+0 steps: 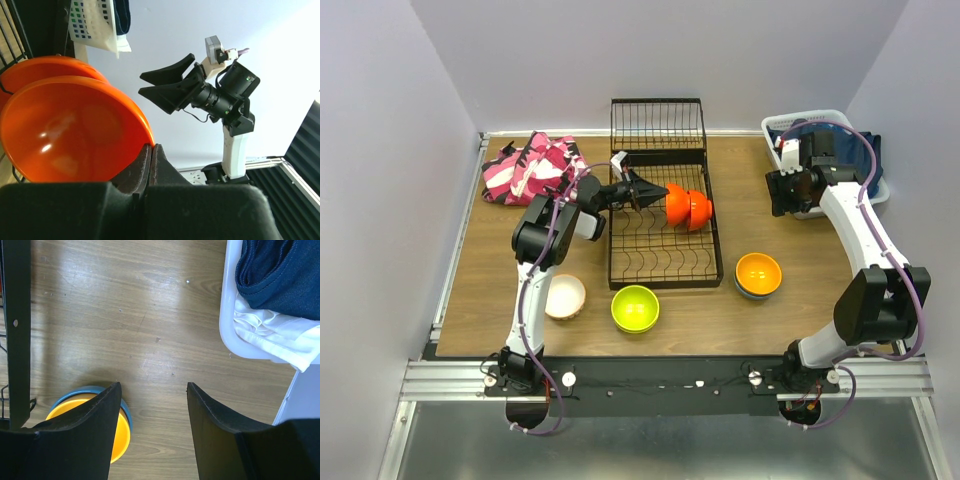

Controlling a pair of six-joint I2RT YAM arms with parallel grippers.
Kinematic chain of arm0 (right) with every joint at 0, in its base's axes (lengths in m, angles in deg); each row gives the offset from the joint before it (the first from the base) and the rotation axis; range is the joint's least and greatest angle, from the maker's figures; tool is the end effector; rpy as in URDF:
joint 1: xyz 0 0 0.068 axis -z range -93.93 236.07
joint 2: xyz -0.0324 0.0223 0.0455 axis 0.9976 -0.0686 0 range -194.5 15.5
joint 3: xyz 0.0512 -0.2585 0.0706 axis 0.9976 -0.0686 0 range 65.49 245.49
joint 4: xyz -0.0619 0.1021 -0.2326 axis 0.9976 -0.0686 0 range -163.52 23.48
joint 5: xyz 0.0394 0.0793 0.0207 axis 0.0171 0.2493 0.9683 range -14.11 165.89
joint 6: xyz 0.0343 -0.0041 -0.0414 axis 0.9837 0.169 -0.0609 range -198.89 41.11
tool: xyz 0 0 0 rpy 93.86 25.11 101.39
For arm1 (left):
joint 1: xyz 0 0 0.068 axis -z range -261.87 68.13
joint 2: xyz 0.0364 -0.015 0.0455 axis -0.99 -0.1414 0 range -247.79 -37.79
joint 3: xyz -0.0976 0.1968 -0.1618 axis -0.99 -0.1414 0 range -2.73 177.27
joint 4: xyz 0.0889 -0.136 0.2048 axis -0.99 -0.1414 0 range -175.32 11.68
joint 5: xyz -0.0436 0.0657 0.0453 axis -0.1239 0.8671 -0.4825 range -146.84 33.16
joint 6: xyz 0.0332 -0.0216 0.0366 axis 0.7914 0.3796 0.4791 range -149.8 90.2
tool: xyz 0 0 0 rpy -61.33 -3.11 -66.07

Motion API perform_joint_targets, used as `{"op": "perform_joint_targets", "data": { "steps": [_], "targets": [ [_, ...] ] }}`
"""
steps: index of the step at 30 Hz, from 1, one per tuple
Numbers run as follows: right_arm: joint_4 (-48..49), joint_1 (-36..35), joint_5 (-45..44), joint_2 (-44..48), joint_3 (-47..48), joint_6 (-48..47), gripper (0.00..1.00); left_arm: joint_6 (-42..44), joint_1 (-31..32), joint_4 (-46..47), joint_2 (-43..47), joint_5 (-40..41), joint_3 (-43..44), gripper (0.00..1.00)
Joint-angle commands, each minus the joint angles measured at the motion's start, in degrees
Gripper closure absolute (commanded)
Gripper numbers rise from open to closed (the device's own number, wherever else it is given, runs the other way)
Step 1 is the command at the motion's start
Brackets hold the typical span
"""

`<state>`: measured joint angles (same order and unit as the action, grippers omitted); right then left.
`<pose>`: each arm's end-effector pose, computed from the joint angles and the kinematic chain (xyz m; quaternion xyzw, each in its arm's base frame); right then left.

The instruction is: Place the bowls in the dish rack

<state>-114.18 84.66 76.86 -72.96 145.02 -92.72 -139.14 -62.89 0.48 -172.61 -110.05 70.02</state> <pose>0.3246 0.0085 0.3071 -0.1294 0.9490 -0.0230 0.2866 0.4306 -0.1782 0.1400 -0.1251 0.6310 -0.7622 0.0723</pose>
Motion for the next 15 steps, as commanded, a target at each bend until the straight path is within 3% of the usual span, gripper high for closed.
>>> {"op": "perform_joint_targets", "data": {
  "steps": [1,9,15],
  "targets": [
    [0.02,-0.26,-0.36,-0.39,0.28,-0.77,0.37,-5.18,0.79,17.61,-2.1,0.65,0.02,1.0],
    [0.02,-0.52,-0.62,-1.53,1.16,-1.03,0.37,-2.55,1.76,17.26,-2.2,0.03,-0.75,1.0],
    [0.72,-0.79,-0.18,-1.36,1.25,-0.77,0.37,13.17,0.53,2.69,5.0,-0.05,-9.19,1.0]
  ]
}}
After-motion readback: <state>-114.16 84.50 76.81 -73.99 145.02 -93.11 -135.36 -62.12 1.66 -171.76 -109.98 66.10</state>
